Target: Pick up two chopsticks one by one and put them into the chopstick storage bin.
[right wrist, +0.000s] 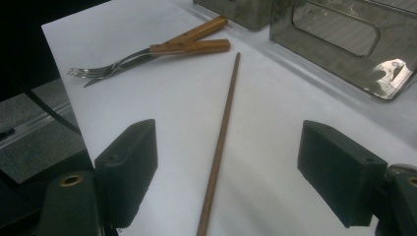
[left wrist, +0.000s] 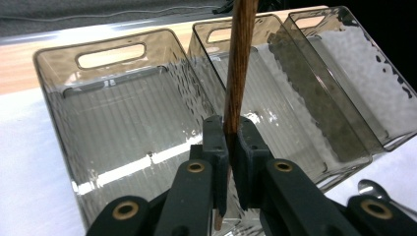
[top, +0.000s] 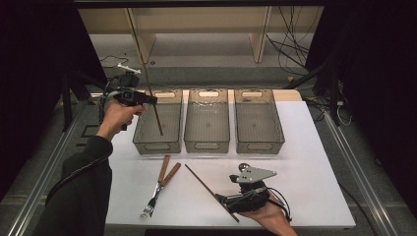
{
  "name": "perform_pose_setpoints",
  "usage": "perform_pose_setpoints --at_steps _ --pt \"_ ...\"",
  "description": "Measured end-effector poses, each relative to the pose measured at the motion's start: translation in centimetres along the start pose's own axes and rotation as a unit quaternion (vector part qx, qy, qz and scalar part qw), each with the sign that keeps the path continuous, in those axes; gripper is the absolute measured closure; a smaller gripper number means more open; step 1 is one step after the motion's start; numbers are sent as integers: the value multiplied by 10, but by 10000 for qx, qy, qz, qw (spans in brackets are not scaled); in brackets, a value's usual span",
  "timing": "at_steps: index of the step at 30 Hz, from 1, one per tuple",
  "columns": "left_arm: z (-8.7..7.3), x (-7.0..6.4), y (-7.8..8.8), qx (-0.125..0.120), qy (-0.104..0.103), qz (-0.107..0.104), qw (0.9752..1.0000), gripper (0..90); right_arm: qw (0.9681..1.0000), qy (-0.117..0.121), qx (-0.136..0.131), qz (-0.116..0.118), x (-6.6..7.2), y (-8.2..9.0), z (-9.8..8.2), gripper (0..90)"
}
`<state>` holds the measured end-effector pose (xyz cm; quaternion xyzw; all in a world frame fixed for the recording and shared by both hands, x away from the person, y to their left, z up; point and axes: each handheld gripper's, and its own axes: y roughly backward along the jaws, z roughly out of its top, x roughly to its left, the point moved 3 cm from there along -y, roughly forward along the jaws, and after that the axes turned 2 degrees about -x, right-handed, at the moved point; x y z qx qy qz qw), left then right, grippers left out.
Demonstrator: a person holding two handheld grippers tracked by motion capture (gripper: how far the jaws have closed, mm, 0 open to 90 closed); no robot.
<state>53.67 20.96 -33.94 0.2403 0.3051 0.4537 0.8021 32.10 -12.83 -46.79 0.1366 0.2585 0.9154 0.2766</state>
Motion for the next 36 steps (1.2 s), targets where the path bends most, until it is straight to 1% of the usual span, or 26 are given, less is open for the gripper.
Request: perform_pose_setpoints --at_steps 2,4,5,9,13,16,23,28,30,34,36 --pt "-1 2 -5 24 51 -6 10000 851 10000 -15 -2 -2 0 0 0 238" --pt "-3 4 -11 20 153 -63 9999 850 10000 -10 -14 0 0 0 0 238" --pt "-4 4 -14 41 171 -80 9998 851 10000 -14 -19 -1 0 0 0 238" --pt "-9 6 -26 99 287 -148 9994 850 10000 9 -24 -2 -1 1 0 236" --pt "-12 6 -34 131 387 -233 9989 850 10000 6 -45 3 -1 1 0 234" --pt "-14 5 -38 150 464 -312 9983 850 10000 9 -40 3 -1 1 0 234" --pt "-19 5 -46 195 557 -346 9977 850 10000 14 -19 4 0 1 0 234" --pt "-23 6 -51 235 574 -379 9974 850 10000 20 -9 -3 0 1 0 234" --pt "-24 5 -52 224 624 -398 9970 850 10000 21 -8 -7 0 1 -1 234" --pt "-28 6 -55 255 617 -419 9969 850 10000 19 -12 -12 0 0 -1 234" --pt "-29 7 -55 242 684 -454 9963 850 10000 25 -2 -17 0 1 -1 234"
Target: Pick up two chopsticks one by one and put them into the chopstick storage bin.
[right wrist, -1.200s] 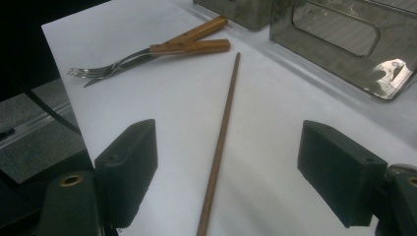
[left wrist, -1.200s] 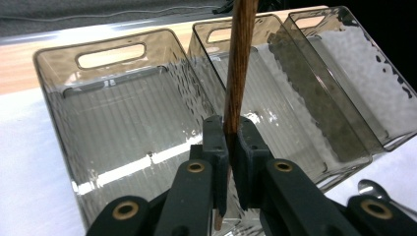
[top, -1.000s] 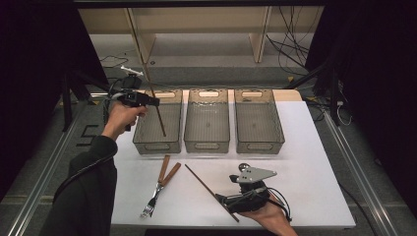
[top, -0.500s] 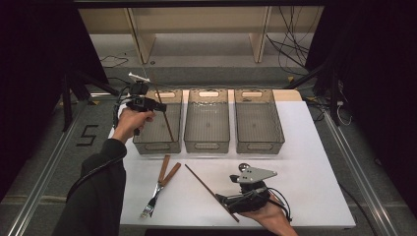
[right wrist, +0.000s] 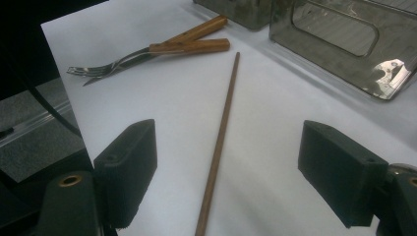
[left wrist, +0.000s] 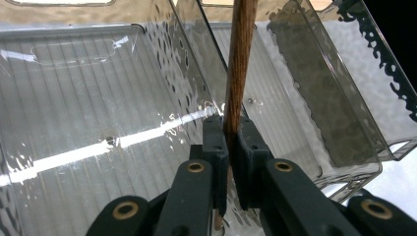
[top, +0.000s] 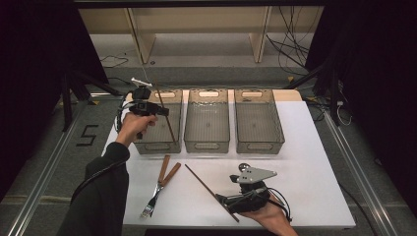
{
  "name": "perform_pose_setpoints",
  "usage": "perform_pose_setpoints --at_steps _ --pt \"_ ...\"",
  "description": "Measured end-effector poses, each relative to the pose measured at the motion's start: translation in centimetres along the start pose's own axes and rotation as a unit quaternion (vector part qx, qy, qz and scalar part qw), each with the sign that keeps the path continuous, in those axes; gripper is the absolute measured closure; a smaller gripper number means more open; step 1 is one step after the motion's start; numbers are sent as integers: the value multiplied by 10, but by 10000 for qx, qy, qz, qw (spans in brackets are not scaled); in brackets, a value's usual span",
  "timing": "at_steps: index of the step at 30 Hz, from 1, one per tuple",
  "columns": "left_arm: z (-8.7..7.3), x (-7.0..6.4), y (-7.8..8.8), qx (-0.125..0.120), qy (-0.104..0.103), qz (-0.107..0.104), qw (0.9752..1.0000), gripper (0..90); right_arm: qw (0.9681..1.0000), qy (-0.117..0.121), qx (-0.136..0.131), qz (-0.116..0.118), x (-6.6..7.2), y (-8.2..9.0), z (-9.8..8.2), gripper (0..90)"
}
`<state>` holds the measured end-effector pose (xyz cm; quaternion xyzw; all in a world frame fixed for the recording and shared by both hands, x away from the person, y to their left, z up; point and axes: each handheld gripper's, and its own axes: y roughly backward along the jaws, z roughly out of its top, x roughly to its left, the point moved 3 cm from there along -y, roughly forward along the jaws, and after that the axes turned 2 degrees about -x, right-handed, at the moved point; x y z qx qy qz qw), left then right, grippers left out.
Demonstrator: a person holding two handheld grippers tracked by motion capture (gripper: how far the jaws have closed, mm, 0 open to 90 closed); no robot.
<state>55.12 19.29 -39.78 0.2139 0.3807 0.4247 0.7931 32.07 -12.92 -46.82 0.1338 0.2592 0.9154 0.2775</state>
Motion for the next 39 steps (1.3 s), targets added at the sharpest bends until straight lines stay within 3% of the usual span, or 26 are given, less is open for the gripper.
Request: perform_pose_setpoints --at_steps 7,17,24,28,30,36,39 --pt "-4 0 -6 92 52 -42 9999 849 10000 -3 1 8 0 -1 0 234" --pt "-6 1 -12 218 124 56 9997 847 10000 2 7 15 0 -1 0 234" --pt "-6 3 -13 127 228 164 9995 827 10000 0 9 27 0 -1 0 234" --pt "-4 6 -13 257 362 232 9987 515 10000 6 16 32 0 -1 0 235" --pt "-4 6 -13 334 333 330 9983 403 10000 5 24 34 0 -1 0 235" --pt "-3 2 -8 284 259 494 9980 260 10000 21 46 41 1 -1 -1 235" --pt "-3 -1 -4 220 219 516 9982 236 10000 5 60 36 1 -2 -1 235"
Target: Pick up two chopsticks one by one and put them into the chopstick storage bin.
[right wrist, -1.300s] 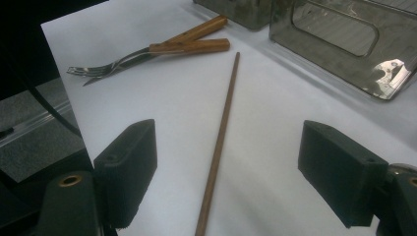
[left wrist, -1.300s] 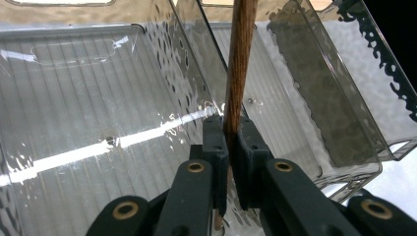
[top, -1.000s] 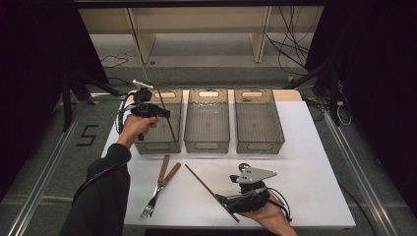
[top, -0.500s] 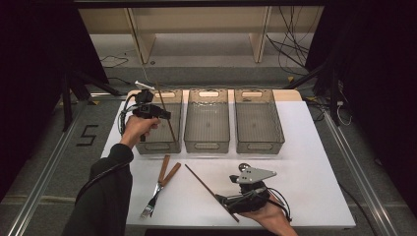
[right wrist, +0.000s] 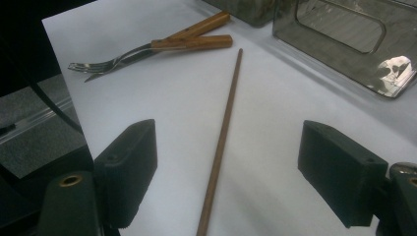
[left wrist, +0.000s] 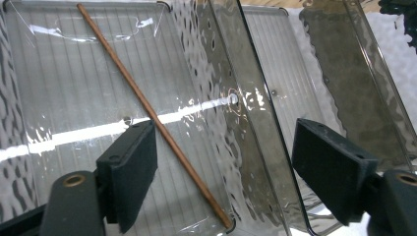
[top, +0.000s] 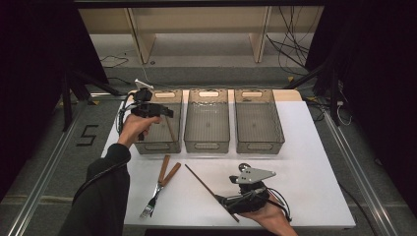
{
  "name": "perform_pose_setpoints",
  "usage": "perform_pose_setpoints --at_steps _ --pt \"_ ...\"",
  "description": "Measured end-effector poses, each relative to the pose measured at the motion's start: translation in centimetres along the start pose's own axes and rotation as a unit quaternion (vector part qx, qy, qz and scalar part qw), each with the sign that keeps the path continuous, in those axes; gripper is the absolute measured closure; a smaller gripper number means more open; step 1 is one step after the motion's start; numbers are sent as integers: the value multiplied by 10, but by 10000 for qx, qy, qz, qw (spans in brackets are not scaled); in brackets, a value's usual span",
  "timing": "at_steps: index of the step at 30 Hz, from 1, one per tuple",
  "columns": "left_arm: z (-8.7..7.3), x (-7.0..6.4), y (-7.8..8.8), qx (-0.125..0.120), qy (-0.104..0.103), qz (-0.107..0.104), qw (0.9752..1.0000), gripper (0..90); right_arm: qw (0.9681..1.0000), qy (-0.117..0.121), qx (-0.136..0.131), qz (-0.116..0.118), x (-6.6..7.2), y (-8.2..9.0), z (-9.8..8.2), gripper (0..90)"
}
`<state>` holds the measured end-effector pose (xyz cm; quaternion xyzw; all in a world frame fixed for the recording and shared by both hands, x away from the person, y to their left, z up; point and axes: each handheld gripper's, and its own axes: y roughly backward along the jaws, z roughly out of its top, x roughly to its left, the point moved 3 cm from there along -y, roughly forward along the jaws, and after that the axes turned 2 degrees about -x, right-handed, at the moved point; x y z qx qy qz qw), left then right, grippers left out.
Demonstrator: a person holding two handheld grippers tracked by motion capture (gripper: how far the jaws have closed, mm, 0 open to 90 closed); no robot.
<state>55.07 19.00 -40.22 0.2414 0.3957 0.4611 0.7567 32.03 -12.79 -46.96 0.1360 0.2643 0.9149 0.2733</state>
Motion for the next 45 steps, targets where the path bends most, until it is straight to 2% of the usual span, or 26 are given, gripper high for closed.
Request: perform_pose_setpoints --at_steps 3,9,15,18,25,28,29,31,36,45 --pt "-2 -5 6 -107 -97 -49 9999 216 9999 -72 -1 103 -1 0 0 235" --pt "-13 -15 22 -403 -296 -287 9983 187 9999 -96 92 24 -1 -2 -1 237" --pt "-37 -25 35 -710 -501 -544 9947 174 9995 -91 295 -69 1 -6 -1 257" --pt "-52 -29 42 -884 -582 -642 9923 171 9984 -45 541 -135 2 -9 -2 266" --pt "-91 -36 53 -1150 -766 -881 9865 169 9928 -23 1192 -114 5 -18 -5 321" --pt "-106 -36 57 -1244 -793 -1000 9840 169 9906 -76 1359 -139 6 -20 -5 352" --pt "-110 -36 57 -1239 -814 -1003 9838 169 9898 -71 1418 -135 6 -21 -5 363" --pt "-116 -37 58 -1169 -988 -911 9840 169 9881 -2 1524 -187 8 -23 -5 392" --pt "-133 -35 61 -1276 -1130 -916 9811 167 9842 101 1762 -150 11 -28 -3 455" --pt "-158 -36 55 -1283 -1235 -932 9796 160 9780 186 2072 -136 14 -38 -1 589"
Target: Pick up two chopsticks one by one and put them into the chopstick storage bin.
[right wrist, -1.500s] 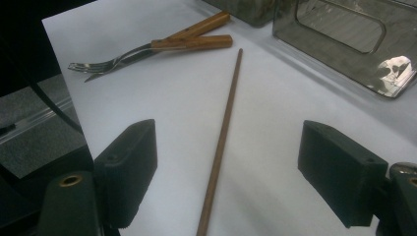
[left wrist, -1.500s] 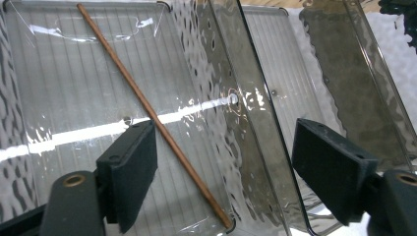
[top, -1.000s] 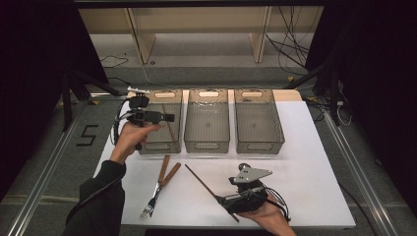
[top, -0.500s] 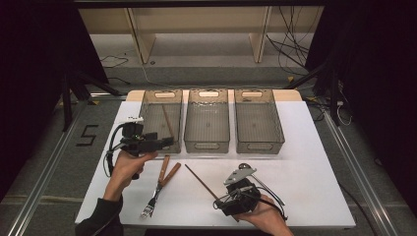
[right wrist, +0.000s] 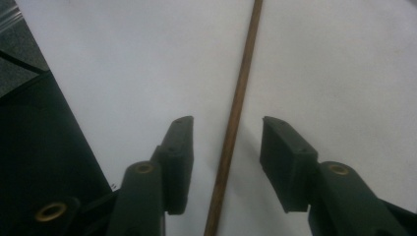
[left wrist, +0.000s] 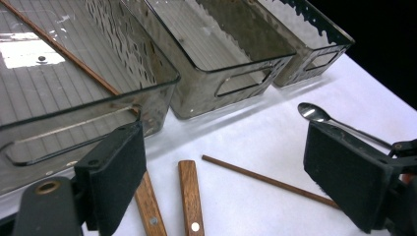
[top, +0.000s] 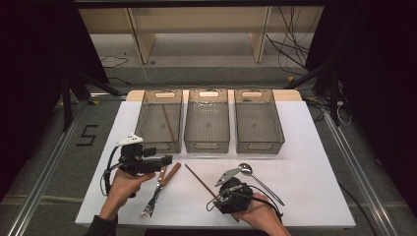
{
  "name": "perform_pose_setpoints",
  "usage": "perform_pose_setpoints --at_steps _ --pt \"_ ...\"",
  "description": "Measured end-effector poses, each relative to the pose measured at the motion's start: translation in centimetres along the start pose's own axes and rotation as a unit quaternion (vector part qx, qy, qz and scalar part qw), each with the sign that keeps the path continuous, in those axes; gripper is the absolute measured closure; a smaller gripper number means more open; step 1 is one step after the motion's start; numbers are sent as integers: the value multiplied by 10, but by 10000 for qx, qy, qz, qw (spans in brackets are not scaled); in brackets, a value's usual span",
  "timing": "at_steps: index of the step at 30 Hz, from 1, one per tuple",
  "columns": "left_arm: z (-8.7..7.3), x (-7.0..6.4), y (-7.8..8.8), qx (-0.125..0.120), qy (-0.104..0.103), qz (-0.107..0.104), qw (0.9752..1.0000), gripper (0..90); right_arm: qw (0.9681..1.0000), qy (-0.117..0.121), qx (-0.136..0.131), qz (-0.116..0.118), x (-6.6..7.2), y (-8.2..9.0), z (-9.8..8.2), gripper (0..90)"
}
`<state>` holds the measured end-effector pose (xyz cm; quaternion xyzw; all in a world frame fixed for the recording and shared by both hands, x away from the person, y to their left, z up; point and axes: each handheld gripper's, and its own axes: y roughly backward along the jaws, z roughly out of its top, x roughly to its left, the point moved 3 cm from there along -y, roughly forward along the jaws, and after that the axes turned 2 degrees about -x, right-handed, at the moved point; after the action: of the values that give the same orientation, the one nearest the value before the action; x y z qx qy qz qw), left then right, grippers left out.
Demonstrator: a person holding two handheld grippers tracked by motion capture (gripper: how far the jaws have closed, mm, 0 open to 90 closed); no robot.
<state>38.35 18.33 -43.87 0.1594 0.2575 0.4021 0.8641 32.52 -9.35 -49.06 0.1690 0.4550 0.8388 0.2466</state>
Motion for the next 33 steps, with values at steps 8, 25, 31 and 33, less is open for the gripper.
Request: perform_pose_setpoints --at_steps 8,25,31,33 --pt "-8 -14 2 -73 -150 -46 9999 159 9997 61 191 -141 -1 -6 1 685" --pt "-16 -15 0 -15 -80 -19 10000 160 9992 79 317 -214 -7 -9 0 849" --pt "-17 -13 -2 8 -45 1 10000 160 9991 232 280 -210 -7 -7 -2 853" --pt "-17 -13 -2 6 -22 15 10000 160 9991 265 282 -188 -8 -5 -3 854"
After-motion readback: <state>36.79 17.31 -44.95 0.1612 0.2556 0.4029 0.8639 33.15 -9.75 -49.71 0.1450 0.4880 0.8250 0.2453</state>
